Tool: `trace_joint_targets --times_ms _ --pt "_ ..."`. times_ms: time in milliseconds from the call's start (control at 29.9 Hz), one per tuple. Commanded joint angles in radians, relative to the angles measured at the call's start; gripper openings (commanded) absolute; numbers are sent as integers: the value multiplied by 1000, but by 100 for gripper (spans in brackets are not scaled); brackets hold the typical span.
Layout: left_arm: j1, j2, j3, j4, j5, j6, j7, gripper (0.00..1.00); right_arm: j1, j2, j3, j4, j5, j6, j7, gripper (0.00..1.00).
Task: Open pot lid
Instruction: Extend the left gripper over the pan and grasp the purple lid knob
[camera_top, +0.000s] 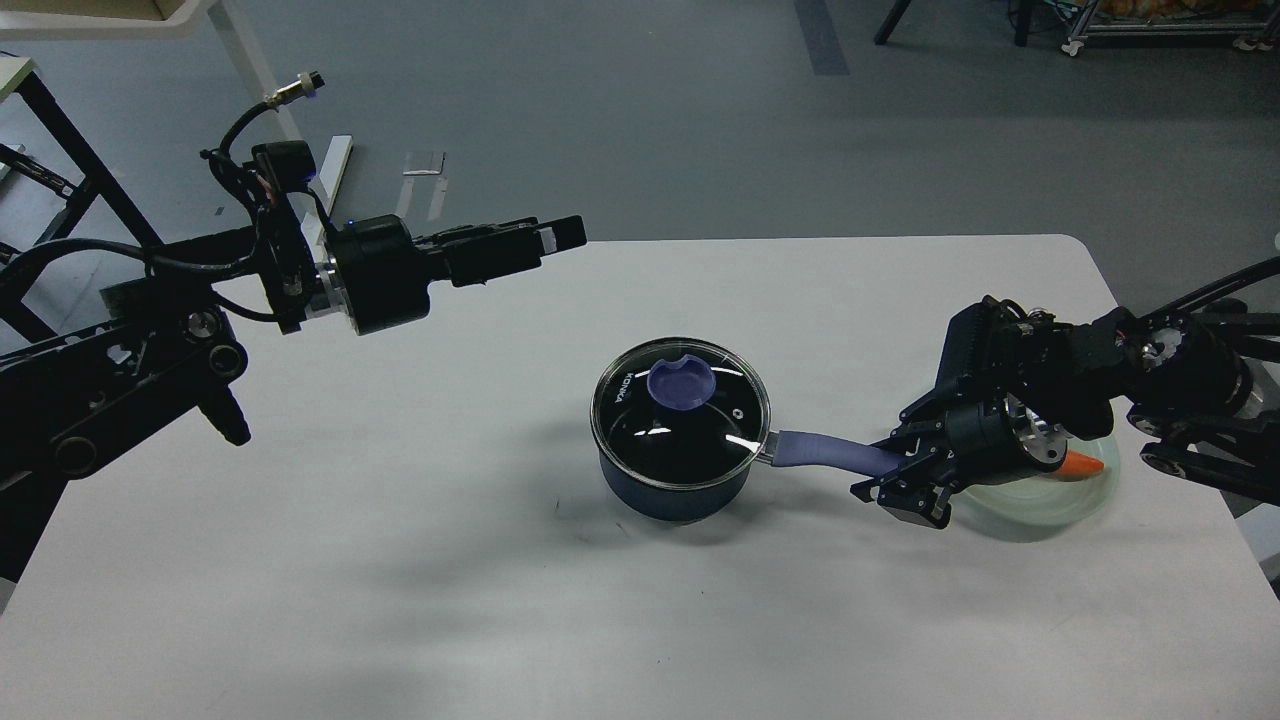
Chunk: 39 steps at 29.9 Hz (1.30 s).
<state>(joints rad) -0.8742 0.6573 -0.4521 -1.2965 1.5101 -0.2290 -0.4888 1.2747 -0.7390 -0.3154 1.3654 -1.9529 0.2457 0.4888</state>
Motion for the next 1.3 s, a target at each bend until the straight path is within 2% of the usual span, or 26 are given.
trace_joint_targets --times_ms 0,167,268,368,702,1271 --pt "-45 -30 67 0 166 45 0 100 0 0 1 0 0 0 0 38" --pt "-98 -42 235 13 340 235 0 99 0 0 -1 1 0 0 0 36" --pt "-124 -74 302 17 410 295 0 100 0 -2 -1 1 0 0 0 36" --pt "-131 -120 308 32 435 296 0 99 0 0 -1 1 0 0 0 36" --pt "-151 -307 334 215 513 303 0 100 0 -3 -1 1 0 0 0 36" --pt "-140 -393 386 350 529 332 0 99 0 -3 -1 1 2 0 0 36"
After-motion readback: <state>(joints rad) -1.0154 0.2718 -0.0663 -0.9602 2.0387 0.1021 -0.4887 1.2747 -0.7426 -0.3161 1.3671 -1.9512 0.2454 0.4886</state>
